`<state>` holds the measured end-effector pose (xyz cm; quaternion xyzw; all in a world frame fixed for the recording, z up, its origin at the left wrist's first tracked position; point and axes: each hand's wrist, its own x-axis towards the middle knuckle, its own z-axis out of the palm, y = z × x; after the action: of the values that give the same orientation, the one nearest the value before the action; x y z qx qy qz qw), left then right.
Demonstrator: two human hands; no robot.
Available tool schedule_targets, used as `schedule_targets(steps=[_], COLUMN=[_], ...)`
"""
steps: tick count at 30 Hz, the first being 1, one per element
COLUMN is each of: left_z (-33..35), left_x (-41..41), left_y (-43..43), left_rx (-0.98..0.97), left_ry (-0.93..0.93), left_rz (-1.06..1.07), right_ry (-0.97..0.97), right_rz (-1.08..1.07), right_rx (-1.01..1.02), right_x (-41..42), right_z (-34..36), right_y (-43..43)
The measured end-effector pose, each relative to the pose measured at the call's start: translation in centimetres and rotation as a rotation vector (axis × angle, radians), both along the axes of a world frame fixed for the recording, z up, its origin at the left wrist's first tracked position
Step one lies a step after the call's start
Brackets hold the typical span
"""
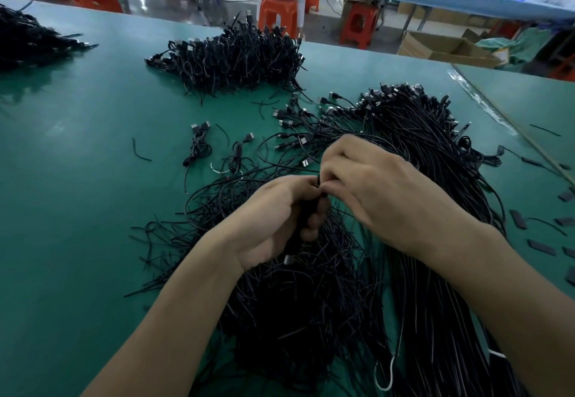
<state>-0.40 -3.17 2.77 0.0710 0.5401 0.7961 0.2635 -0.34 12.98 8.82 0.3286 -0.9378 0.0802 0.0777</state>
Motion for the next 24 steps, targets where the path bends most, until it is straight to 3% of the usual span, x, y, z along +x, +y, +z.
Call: schedule_targets(steps=[5,8,12,17,20,24], left_z=[0.2,0.0,-0.3,-1.2,-1.2,-0.9], left_x=[0.1,-0.1,0.0,-0.2,-0.1,0.2], left_y=[0.1,0.2,0.7,0.3,0.3,0.3], left_rx=[0.249,0.183,-0.056,-0.582,-0.578,-0.562], left_ry=[-0.006,0.059,0.262,0.646,0.683,0.689], left_rz=[0.063,0.164,0.343,0.664,0.654,0.619], right_ry=[0.311,0.373,0.193,-0.147,-0.316,-0.4], right_rz=[-0.034,-0.128,-0.248,-0.323,-0.341,-0.343], right_rx=[-0.013,-0.112,-0.353,-0.673,-0.821,-0.915], right_x=[-0.1,0.0,-0.2,-0.8,-1.1,-1.0], right_z=[-0.8,-1.6,-2.9,-3.9,-4.3,-4.4], right_y=[0.3,0.0,-0.7,-0.9,-0.9,-1.1])
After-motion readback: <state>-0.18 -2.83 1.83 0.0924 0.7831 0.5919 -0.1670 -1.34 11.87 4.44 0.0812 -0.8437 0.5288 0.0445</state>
